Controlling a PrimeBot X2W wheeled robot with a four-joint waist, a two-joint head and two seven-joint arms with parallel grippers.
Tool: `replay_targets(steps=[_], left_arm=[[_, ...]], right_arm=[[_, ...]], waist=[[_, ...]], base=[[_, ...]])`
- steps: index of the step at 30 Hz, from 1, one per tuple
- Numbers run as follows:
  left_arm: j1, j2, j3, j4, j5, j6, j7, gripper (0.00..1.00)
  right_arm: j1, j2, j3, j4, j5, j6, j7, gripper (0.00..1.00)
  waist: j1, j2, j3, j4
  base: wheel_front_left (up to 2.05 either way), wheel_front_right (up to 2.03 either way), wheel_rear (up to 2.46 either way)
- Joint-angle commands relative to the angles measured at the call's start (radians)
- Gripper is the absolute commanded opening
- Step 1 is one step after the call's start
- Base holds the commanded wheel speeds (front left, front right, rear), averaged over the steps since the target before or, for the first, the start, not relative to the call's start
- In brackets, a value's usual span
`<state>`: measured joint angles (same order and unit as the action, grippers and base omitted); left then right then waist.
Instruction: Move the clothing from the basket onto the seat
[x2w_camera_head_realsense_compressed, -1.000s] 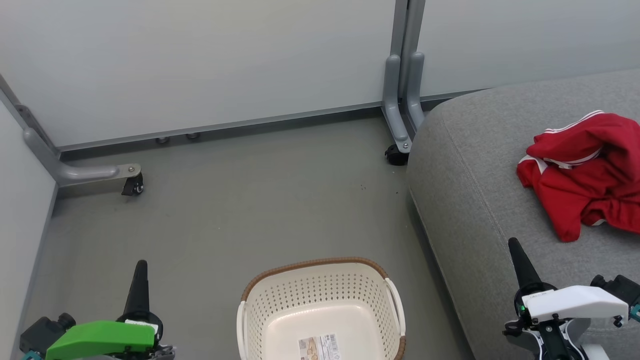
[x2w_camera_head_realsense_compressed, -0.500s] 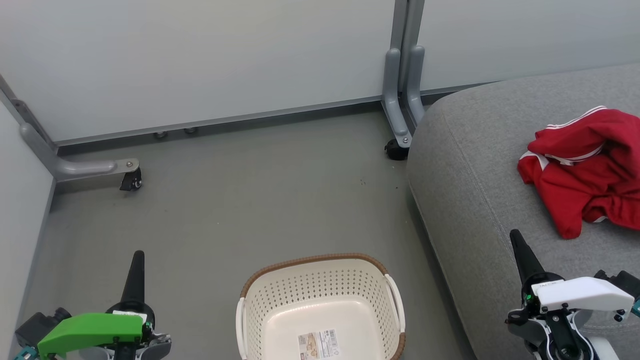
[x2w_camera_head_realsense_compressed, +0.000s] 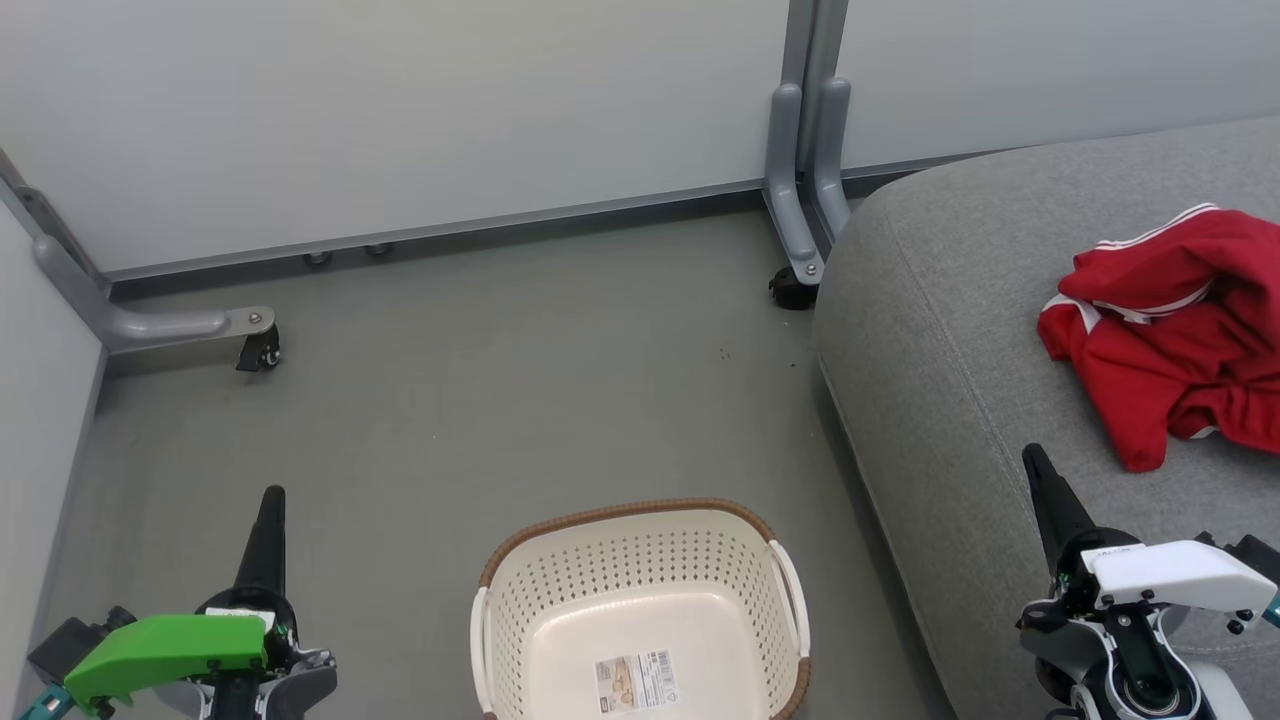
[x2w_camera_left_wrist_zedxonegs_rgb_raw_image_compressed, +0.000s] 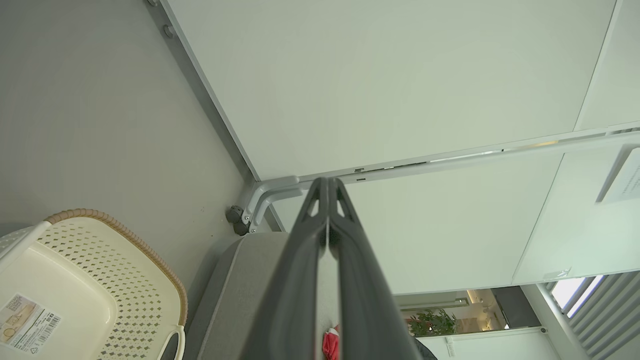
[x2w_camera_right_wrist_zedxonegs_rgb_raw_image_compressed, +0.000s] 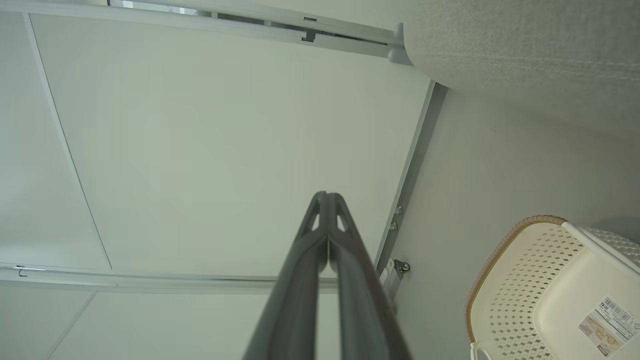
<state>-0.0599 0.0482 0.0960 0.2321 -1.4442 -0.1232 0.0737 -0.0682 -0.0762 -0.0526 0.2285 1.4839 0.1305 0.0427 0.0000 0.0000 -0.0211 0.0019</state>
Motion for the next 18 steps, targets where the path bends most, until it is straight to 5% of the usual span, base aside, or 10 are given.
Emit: replay_targets(steps=[1, 18], left_arm=[[-0.028, 0.003, 0.006, 0.000, -0.025, -0.005, 0.007, 0.00], [-0.052, 0.004, 0.019, 0.013, -0.148, -0.009, 0.039, 0.00]], right_arm=[[-0.016, -0.003, -0.006, 0.002, 0.023, 0.000, 0.007, 0.00], [-0.040, 0.001, -0.026, 0.014, 0.138, 0.000, 0.041, 0.00]], waist=[[0.0000, 0.0000, 0.002, 0.000], [0.0000, 0.0000, 0.020, -0.002]], base=[[0.00, 0.00, 0.00], [0.00, 0.00, 0.00]])
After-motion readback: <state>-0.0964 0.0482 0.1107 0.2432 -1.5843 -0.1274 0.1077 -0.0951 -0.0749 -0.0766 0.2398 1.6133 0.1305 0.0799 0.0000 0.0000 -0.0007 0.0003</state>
